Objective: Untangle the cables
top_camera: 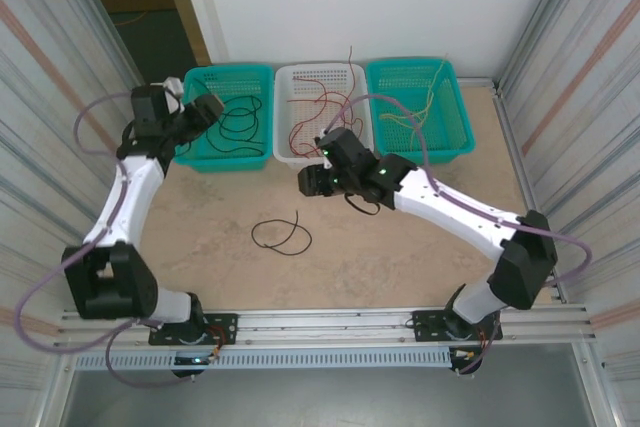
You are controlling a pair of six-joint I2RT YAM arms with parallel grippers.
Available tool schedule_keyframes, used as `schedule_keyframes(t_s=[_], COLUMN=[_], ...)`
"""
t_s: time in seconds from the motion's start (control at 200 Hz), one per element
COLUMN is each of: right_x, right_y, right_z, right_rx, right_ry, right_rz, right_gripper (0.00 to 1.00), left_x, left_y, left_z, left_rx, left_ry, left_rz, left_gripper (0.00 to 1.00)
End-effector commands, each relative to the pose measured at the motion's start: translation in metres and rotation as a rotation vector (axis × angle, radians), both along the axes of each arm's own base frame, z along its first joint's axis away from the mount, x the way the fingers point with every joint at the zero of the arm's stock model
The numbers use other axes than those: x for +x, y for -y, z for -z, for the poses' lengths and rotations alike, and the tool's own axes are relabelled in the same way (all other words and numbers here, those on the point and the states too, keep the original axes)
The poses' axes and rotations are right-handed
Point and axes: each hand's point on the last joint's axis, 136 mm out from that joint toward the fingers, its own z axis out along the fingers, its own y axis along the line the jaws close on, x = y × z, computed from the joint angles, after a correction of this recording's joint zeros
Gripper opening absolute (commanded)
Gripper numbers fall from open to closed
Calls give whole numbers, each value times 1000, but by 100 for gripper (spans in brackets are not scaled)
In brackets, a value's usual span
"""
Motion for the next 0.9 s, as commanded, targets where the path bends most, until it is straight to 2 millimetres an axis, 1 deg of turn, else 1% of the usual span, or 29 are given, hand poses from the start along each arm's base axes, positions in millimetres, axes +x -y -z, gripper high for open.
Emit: schedule_keyframes(t_s=[0.0, 0.095, 0.21, 0.296, 0.366, 0.431, 0.466, 0.666, 0.776, 0.827, 0.892], right_x=[-7, -15, -21, -28, -30, -31, -31, -38, -39, -39, -39], right_y=[-8, -11, -7, -9, -13, -11, -9, -8, -2, 0, 0], right_z=[18, 48, 88, 114, 128, 139, 143, 164, 174, 177, 179], right_rx=[-84, -156, -266, -305, -326, -369, -385, -423, -456, -467, -472], right_ry=[-14, -64, -130, -189, -213, -224, -234, -290, -298, -300, -300], right_rz=[-35, -39, 5, 17, 13, 25, 33, 25, 31, 32, 28], right_gripper=[56, 55, 52, 50, 49, 48, 48, 44, 41, 37, 30], left_x=[-41, -76, -114, -133, -145, -151, -153, -152, -148, -147, -145], left_y=[17, 33, 42, 45, 46, 45, 45, 48, 50, 51, 52], left_z=[19, 40, 62, 77, 91, 101, 103, 105, 106, 106, 105], left_rx=[31, 102, 164, 167, 146, 135, 131, 117, 110, 107, 103], left_ry=[-50, -93, -136, -157, -180, -208, -213, -213, -214, -212, -210], left_rz=[30, 90, 134, 147, 152, 147, 145, 156, 156, 158, 160], left_gripper=[59, 57, 54, 52, 50, 49, 47, 46, 46, 45, 45])
